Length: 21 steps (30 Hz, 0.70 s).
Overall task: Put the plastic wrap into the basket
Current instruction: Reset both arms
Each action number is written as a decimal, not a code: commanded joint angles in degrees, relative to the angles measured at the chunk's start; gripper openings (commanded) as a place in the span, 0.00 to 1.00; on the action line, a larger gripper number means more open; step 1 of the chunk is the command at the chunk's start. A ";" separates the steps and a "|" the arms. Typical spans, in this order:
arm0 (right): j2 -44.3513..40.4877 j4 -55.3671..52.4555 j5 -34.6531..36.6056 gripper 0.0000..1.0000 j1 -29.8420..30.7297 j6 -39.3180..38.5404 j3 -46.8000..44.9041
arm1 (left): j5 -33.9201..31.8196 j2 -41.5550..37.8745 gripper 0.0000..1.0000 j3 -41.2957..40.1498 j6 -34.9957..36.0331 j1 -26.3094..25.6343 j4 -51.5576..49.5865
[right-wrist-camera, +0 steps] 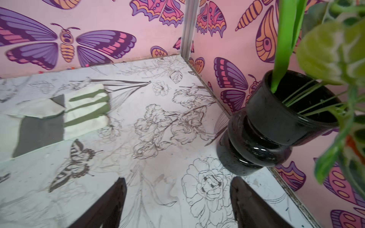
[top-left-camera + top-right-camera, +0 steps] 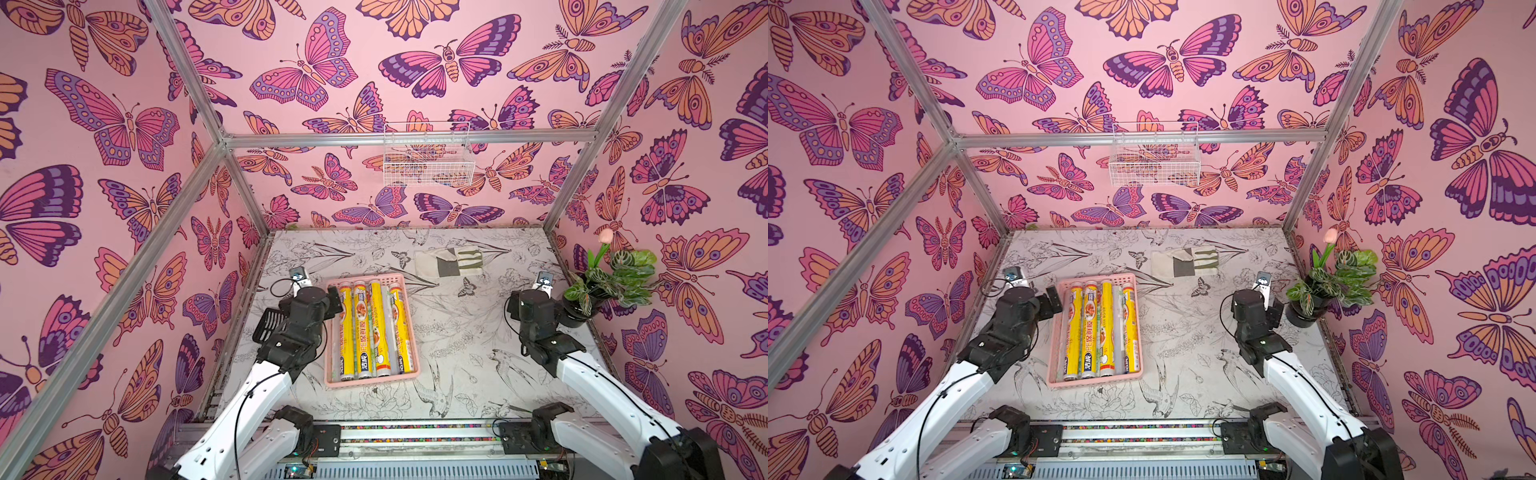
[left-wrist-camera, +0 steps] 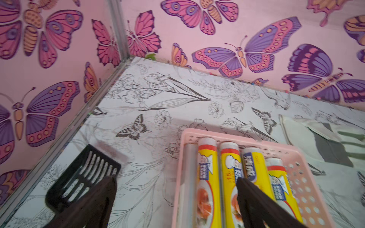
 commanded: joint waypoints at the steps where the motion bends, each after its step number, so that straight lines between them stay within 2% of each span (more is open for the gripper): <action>1: 3.74 7.01 0.20 0.86 -3.71 -3.72 -0.59 | -0.41 -3.15 1.00 -4.92 1.23 4.48 3.48; 5: 9.79 13.84 -3.73 0.86 -5.88 -5.61 -2.19 | -4.29 -3.34 1.00 -11.41 3.72 8.36 10.92; 11: 18.26 20.68 -8.82 0.86 -7.55 -6.98 -2.18 | -5.23 3.06 1.00 -18.30 6.93 14.04 25.76; 13: 18.94 20.08 -10.92 0.85 -7.57 -8.22 -1.17 | -3.27 6.94 1.00 -19.43 8.56 15.92 31.51; 17: 20.14 26.19 -15.50 0.85 -8.32 -10.80 -2.32 | 0.23 16.42 1.00 -24.56 14.52 16.29 47.84; 21: 20.90 26.79 -21.31 0.85 -9.61 -12.06 -1.91 | 5.34 19.28 1.00 -22.15 16.97 16.36 47.52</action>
